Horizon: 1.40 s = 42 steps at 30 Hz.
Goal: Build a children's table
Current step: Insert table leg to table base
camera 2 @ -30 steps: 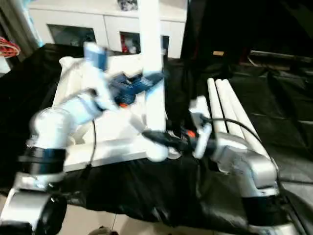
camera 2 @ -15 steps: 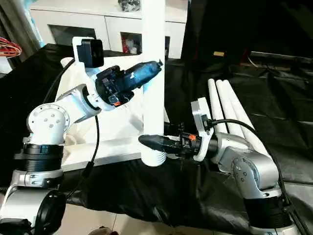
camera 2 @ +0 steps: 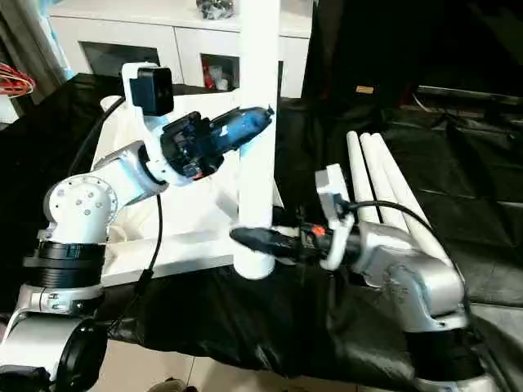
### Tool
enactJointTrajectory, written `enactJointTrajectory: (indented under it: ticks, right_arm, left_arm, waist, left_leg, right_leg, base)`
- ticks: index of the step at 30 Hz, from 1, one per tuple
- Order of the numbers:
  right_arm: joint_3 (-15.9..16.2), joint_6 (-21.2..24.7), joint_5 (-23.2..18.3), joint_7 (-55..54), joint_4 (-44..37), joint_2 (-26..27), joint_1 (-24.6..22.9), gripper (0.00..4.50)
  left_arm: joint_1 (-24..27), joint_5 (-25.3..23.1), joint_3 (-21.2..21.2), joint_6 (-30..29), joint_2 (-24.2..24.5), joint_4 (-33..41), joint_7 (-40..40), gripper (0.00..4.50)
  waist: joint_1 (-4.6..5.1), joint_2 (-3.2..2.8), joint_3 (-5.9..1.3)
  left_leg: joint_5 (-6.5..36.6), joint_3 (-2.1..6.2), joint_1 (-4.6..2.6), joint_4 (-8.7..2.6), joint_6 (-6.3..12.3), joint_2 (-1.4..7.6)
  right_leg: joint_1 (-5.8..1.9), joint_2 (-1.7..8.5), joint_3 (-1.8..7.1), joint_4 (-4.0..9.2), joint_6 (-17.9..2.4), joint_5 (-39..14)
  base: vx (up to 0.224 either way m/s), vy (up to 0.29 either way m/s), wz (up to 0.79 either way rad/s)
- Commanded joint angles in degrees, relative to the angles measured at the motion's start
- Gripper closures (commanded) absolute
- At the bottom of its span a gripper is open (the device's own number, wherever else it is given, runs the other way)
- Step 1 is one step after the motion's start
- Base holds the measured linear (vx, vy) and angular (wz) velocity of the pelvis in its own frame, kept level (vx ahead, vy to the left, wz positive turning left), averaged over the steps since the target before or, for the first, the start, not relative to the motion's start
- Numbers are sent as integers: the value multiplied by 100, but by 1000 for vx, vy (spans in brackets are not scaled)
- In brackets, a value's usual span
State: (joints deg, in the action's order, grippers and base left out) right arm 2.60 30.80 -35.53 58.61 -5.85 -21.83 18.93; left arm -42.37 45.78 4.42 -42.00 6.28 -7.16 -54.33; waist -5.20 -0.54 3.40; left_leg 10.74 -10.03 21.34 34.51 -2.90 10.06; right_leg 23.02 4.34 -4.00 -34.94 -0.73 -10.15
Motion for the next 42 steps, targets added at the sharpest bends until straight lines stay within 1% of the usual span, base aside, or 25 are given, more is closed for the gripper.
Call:
enactJointTrajectory:
  ticks: [1, 2, 3, 4, 5, 6, 7, 9, 10, 11, 12, 13, 16, 20, 21, 22, 25, 27, 28, 30, 35, 38, 39, 41, 42]
  right_arm:
    - [-16, -292, 350, -395, 106, 80, 180, 159]
    - [17, -404, 571, -717, 229, 196, 268, 159]
    - [43, -489, 738, -959, 323, 284, 335, 159]
    - [60, -531, 821, -1099, 389, 345, 378, 159]
    - [79, -489, 1045, -1567, 580, 471, 514, 159]
    - [79, -489, 1045, -1567, 580, 471, 514, 159]
    - [94, -452, 1184, -1890, 719, 575, 618, 159]
    - [196, -522, 1524, -2438, 1002, 762, 798, 159]
    - [225, -663, 1706, -2676, 1210, 889, 875, 159]
    - [226, -677, 1723, -2703, 1235, 903, 883, 159]
    - [239, -754, 1841, -2843, 1407, 974, 936, 159]
    - [291, -918, 2089, -3097, 1713, 1083, 1031, 159]
    - [317, -996, 2259, -3343, 1982, 1199, 1139, 159]
    - [345, -1054, 2307, -3429, 2162, 1277, 1241, 159]
    - [349, -1110, 2313, -3437, 2300, 1333, 1309, 176]
    - [350, -1117, 2317, -3439, 2309, 1335, 1313, 186]
    - [334, -1341, 2431, -3452, 2593, 1419, 1439, 196]
    - [323, -1386, 2443, -3447, 2652, 1438, 1463, 231]
    - [322, -1401, 2444, -3440, 2667, 1439, 1468, 235]
    - [315, -1419, 2441, -3427, 2688, 1439, 1474, 244]
    - [287, -1481, 2418, -3346, 2717, 1423, 1475, 250]
    - [224, -1543, 2323, -3216, 2715, 1415, 1462, 250]
    - [179, -1560, 2236, -3093, 2667, 1407, 1439, 250]
    - [173, -1590, 2177, -2945, 2598, 1371, 1404, 251]
    - [205, -1600, 2047, -2638, 2436, 1305, 1313, 251]
  left_arm:
    - [10, -232, -130, 190, -59, -22, 197, 268]
    - [-19, -415, -162, 373, -114, -68, 387, 268]
    - [-41, -556, -187, 514, -156, -103, 532, 268]
    - [-68, -708, -218, 678, -187, -129, 673, 268]
    - [-141, -1023, -280, 953, -239, -170, 1007, 268]
    - [-141, -1023, -280, 953, -239, -170, 1007, 268]
    - [-209, -1283, -328, 1143, -283, -208, 1326, 268]
    - [-318, -1793, -468, 1446, -357, -246, 1925, 268]
    - [-347, -2031, -559, 1566, -403, -224, 2154, 268]
    - [-350, -2054, -570, 1578, -406, -220, 2173, 268]
    - [-368, -2185, -629, 1636, -438, -215, 2292, 268]
    - [-403, -2432, -718, 1793, -508, -243, 2525, 269]
    - [-436, -2628, -769, 1906, -576, -304, 2750, 270]
    - [-436, -2718, -800, 1984, -599, -349, 2852, 270]
    - [-431, -2755, -808, 2040, -640, -370, 2908, 270]
    - [-430, -2757, -810, 2043, -641, -369, 2907, 270]
    - [-404, -2816, -852, 2116, -686, -361, 2925, 270]
    - [-390, -2832, -864, 2124, -694, -357, 2917, 270]
    - [-383, -2839, -870, 2123, -695, -353, 2907, 270]
    - [-375, -2848, -875, 2130, -696, -350, 2905, 270]
    - [-361, -2807, -836, 2096, -702, -347, 2901, 270]
    - [-364, -2673, -752, 1921, -687, -350, 2825, 270]
    - [-361, -2589, -714, 1832, -677, -330, 2770, 214]
    - [-356, -2518, -703, 1807, -672, -327, 2673, 200]
    - [-335, -2563, -727, 1860, -638, -340, 2646, 198]
  waist:
    - [-3, 33, -404]
    - [-1, 40, -407]
    - [-9, 32, -401]
    - [13, 39, -408]
    - [-3, 38, -412]
    - [32, 33, -409]
    - [17, 32, -416]
    - [39, 21, -419]
    - [37, 36, -423]
    - [31, 35, -426]
    - [32, 31, -442]
    - [34, 47, -441]
    - [32, 43, -431]
    - [35, 37, -428]
    - [32, 55, -429]
    - [48, 47, -425]
    - [45, 51, -429]
    - [41, 53, -431]
    - [41, 66, -435]
    - [37, 63, -433]
    - [39, 58, -431]
    - [41, 44, -432]
    - [39, 31, -431]
    - [35, 41, -434]
    - [32, 26, -433]
  left_leg:
    - [803, 89, -35, -380, 121, 254]
    - [804, 87, -38, -383, 121, 251]
    - [776, 95, -44, -387, 117, 272]
    - [795, 89, -29, -390, 102, 247]
    - [790, 90, -43, -384, 104, 257]
    - [760, 100, -29, -394, 64, 255]
    - [770, 94, -45, -388, 61, 255]
    - [759, 104, -50, -395, 16, 270]
    - [754, 98, -39, -389, 5, 256]
    - [724, 94, -37, -386, 10, 261]
    - [616, 89, -33, -375, 36, 256]
    - [586, 91, -25, -376, 55, 259]
    - [602, 78, -22, -369, 89, 248]
    - [693, 77, -30, -373, 124, 248]
    - [682, 79, -27, -373, 137, 251]
    - [719, 79, -23, -377, 138, 249]
    - [716, 75, -33, -372, 162, 260]
    - [669, 74, -30, -371, 177, 261]
    - [631, 71, -24, -366, 193, 257]
    - [604, 69, -31, -364, 218, 258]
    - [642, 68, -32, -365, 246, 259]
    - [663, 70, -30, -365, 230, 258]
    - [676, 70, -31, -365, 229, 257]
    - [670, 72, -36, -364, 243, 259]
    - [704, 70, -35, -364, 273, 261]
  right_leg:
    - [-321, 386, 257, 461, -1002, -1511]
    - [-333, 382, 258, 458, -994, -1512]
    - [-308, 394, 268, 466, -1000, -1483]
    - [-340, 382, 254, 464, -989, -1481]
    - [-325, 383, 261, 465, -973, -1464]
    - [-326, 364, 258, 443, -973, -1366]
    - [-329, 374, 263, 449, -971, -1330]
    - [-315, 368, 264, 432, -986, -1245]
    - [-339, 377, 265, 428, -971, -1211]
    - [-333, 385, 273, 428, -965, -1171]
    - [-338, 379, 277, 390, -1024, -935]
    - [-336, 377, 275, 388, -1051, -864]
    - [-346, 384, 277, 387, -1125, -818]
    - [-345, 381, 276, 399, -1101, -924]
    - [-345, 381, 276, 390, -1106, -912]
    - [-343, 379, 273, 401, -1112, -941]
    - [-332, 388, 278, 393, -1153, -900]
    - [-335, 384, 278, 379, -1175, -831]
    - [-342, 387, 280, 372, -1192, -773]
    - [-338, 381, 280, 368, -1206, -740]
    - [-340, 386, 280, 375, -1218, -780]
    - [-339, 383, 279, 373, -1218, -789]
    - [-341, 383, 278, 372, -1234, -771]
    - [-345, 385, 277, 369, -1262, -725]
    - [-345, 382, 277, 379, -1277, -700]
  base:
    - [0, 0, 0]
    - [0, 0, 0]
    - [0, 0, 0]
    - [0, 0, 0]
    - [0, 0, 0]
    - [0, 0, 0]
    - [0, 0, 0]
    - [0, 0, 0]
    - [0, 0, 0]
    - [0, 0, 0]
    - [0, 0, 0]
    - [0, 0, 0]
    - [0, 0, 0]
    - [0, 0, 0]
    - [0, 0, 0]
    - [0, 0, 0]
    - [0, 0, 0]
    - [0, 0, 0]
    - [0, 0, 0]
    - [0, 0, 0]
    - [0, 0, 0]
    - [0, 0, 0]
    - [0, 0, 0]
    - [0, 0, 0]
    - [0, 0, 0]
